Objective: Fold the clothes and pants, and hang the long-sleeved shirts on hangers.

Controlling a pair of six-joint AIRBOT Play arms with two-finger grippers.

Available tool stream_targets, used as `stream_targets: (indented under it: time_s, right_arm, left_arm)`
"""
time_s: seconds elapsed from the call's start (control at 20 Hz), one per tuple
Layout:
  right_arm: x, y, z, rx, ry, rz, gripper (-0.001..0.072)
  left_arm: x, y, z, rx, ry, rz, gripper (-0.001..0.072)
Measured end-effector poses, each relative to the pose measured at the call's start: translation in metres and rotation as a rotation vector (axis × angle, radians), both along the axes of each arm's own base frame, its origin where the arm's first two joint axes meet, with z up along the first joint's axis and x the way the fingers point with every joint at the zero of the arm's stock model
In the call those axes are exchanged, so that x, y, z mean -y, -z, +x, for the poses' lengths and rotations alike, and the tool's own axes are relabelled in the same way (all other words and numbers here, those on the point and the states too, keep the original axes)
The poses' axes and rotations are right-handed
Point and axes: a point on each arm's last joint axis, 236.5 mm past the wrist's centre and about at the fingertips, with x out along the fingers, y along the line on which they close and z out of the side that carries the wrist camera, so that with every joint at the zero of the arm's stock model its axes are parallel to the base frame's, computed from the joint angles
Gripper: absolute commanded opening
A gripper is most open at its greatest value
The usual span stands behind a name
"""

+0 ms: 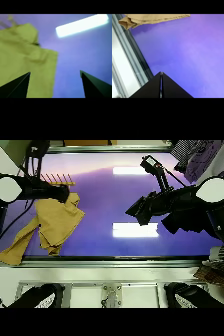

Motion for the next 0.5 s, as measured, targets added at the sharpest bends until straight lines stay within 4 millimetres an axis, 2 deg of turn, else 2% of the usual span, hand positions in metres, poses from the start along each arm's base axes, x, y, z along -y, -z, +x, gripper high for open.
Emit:
stream_targets:
  time_s: [0.1,0.2,0.3,0.4,0.5]
  right_arm:
    - [0.000,0.000,0.000,0.000,0.000,0.000,0.0018]
    - [0.000,0.000,0.000,0.000,0.000,0.000,0.0018]
    - [0.000,0.000,0.000,0.000,0.000,0.000,0.0018]
    - [0.000,0.000,0.000,0.000,0.000,0.000,0.0018]
    - [0.000,0.000,0.000,0.000,0.000,0.001,0.0018]
  left_arm:
    - [-0.052,0.025,0.008,-0.057,-0.145,0.021,0.0710]
    - [-0.106,0.066,0.008,-0.149,-0.294,0.029,0.0710]
    - [-0.147,0.110,0.002,-0.239,-0.406,0.019,0.0710]
    - [-0.172,0.157,-0.005,-0.328,-0.492,-0.043,0.0710]
    - [-0.179,0.194,-0.008,-0.391,-0.544,-0.124,0.0710]
